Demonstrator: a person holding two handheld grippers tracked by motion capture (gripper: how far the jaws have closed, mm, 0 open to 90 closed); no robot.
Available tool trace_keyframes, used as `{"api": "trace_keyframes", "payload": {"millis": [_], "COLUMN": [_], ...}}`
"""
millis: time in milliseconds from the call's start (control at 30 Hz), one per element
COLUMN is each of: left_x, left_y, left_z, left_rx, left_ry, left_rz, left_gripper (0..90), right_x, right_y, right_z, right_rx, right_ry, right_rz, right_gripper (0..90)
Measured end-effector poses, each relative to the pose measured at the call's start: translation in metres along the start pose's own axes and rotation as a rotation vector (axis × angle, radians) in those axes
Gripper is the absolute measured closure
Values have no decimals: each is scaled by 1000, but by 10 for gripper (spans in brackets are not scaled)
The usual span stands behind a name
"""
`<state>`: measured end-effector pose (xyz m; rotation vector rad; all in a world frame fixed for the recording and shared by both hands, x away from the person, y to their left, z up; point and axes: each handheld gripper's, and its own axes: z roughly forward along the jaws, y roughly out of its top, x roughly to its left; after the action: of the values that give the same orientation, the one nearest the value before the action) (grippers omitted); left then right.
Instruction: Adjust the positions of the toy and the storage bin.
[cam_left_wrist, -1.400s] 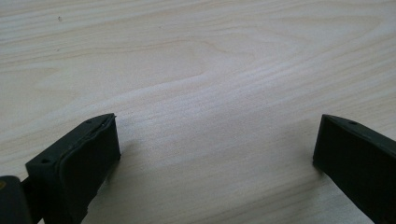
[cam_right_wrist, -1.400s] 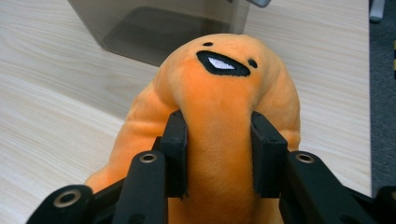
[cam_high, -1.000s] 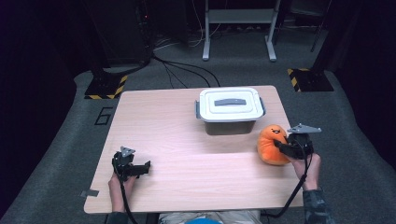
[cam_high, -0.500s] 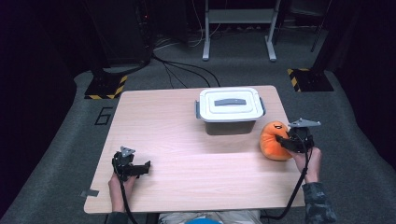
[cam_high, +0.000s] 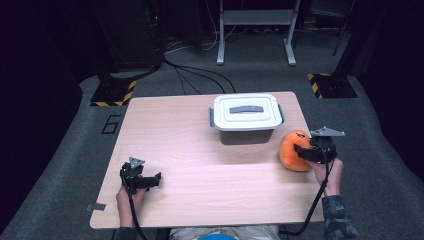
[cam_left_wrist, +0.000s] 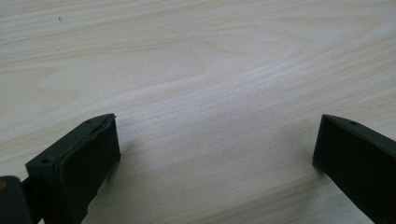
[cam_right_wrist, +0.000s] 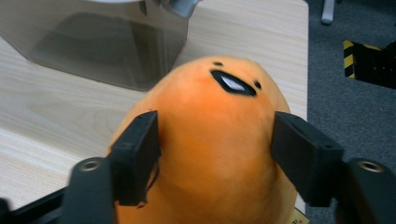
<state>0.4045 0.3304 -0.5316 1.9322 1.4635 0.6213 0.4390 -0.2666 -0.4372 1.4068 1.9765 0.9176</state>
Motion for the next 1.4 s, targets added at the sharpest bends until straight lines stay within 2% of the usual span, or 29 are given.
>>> {"api": "trace_keyframes", "payload": {"millis": [100,200,433,600,767,800,900,933,967,1000,1067,1133,1167,1200,1400], "left_x": [0,0,0,0,0,0,0,0,0,0,0,0,0,0,-1], "left_y": [0,0,0,0,0,0,0,0,0,0,0,0,0,0,0], "left_z": [0,0,0,0,0,0,0,0,0,0,0,0,0,0,0], "left_rx": [0,0,0,1,0,0,2,2,2,1,2,3,3,3,2], "left_ry": [0,0,0,1,0,1,0,0,0,-1,-1,-1,-1,-1,6], "left_rz": [0,0,-1,-1,-3,-1,-4,-3,-3,-3,-1,0,0,0,-9], "left_gripper": [2,2,2,2,2,2,2,2,2,2,2,2,2,2,2], "right_x": [-1,-2,2,9,19,25,32,41,41,51,59,70,70,79,100], "right_y": [1,0,-11,-19,-24,-28,-31,-35,-35,-40,-44,-49,-49,-54,-65], "right_z": [-6,-12,-22,-34,-41,-43,-44,-45,-45,-45,-45,-43,-43,-39,-21], "right_rx": [-5,-21,-40,-44,-57,-63,-66,-69,-69,-74,-104,-107,-107,-95,-57], "right_ry": [5,25,82,139,165,182,196,211,211,226,233,251,251,269,322], "right_rz": [12,29,60,41,15,11,4,-14,-14,-22,-34,-41,-41,-58,-96], "right_gripper": [206,161,135,98,66,56,52,44,44,43,43,37,37,26,12]}}
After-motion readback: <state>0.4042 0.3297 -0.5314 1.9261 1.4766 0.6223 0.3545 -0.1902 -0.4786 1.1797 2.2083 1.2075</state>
